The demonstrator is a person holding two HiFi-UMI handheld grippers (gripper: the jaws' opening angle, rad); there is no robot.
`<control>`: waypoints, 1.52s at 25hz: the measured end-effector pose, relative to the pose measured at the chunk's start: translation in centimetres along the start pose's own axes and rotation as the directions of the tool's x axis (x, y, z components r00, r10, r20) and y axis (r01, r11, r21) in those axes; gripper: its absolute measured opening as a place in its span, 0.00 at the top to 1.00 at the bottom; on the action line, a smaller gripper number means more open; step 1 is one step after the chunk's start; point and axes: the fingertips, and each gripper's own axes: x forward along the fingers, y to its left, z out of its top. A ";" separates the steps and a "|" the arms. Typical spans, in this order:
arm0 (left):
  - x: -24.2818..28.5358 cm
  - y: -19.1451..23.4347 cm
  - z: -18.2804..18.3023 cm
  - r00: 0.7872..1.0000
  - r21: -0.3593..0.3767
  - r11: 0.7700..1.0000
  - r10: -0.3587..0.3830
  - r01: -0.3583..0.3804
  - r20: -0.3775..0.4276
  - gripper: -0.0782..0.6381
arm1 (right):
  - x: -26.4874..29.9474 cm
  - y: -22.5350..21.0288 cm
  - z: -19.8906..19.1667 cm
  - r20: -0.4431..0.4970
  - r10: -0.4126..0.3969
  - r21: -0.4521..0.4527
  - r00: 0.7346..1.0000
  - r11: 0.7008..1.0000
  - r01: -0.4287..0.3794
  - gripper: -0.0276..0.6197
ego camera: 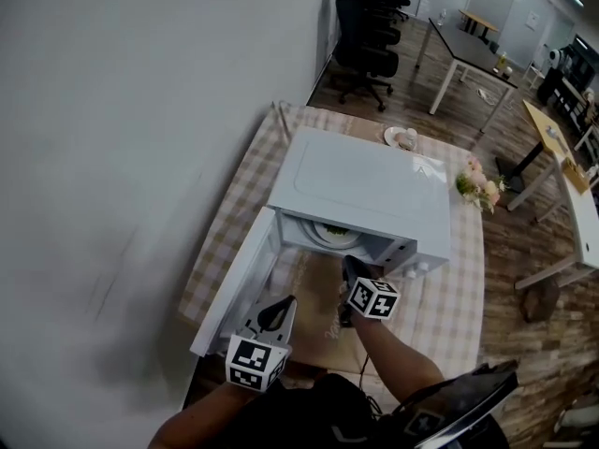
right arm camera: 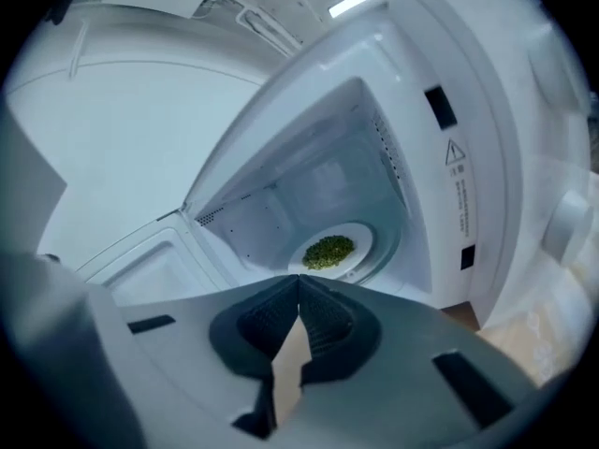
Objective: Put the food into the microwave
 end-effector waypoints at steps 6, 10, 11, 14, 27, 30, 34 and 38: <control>-1.2 -0.8 0.5 0.998 0.012 0.999 -0.052 0.052 0.037 0.88 | -4.1 3.6 1.2 0.031 0.015 -0.145 0.999 0.989 -0.010 0.94; -2.3 -1.8 0.5 0.994 0.032 0.995 -0.099 0.097 0.055 0.88 | -6.7 6.8 2.3 0.081 0.047 -0.223 0.996 0.974 -0.028 0.94; -2.5 -2.0 0.4 0.992 0.031 0.994 -0.108 0.107 0.059 0.88 | -7.3 7.4 2.4 0.086 0.050 -0.243 0.995 0.970 -0.028 0.94; -3.3 -2.2 0.3 0.990 0.036 0.992 -0.124 0.122 0.072 0.88 | -9.2 9.0 2.5 0.093 0.057 -0.277 0.994 0.960 -0.029 0.94; -6.1 -2.9 2.6 0.967 0.103 0.976 -0.205 0.191 0.153 0.88 | -15.7 13.9 4.7 0.177 0.065 -0.262 0.982 0.965 -0.017 0.94; -6.4 -3.7 2.7 0.967 0.096 0.975 -0.212 0.200 0.144 0.88 | -16.8 13.2 4.9 0.167 0.058 -0.275 0.984 0.961 -0.010 0.95; -5.9 -3.2 3.7 0.978 0.115 0.983 -0.158 0.142 0.140 0.88 | -17.8 12.8 6.4 0.208 0.083 -0.258 0.975 0.966 -0.027 0.95; -5.6 -3.0 5.6 0.980 0.101 0.992 -0.093 0.075 0.178 0.88 | -19.1 12.9 8.2 0.220 0.112 -0.283 0.969 0.958 -0.046 0.95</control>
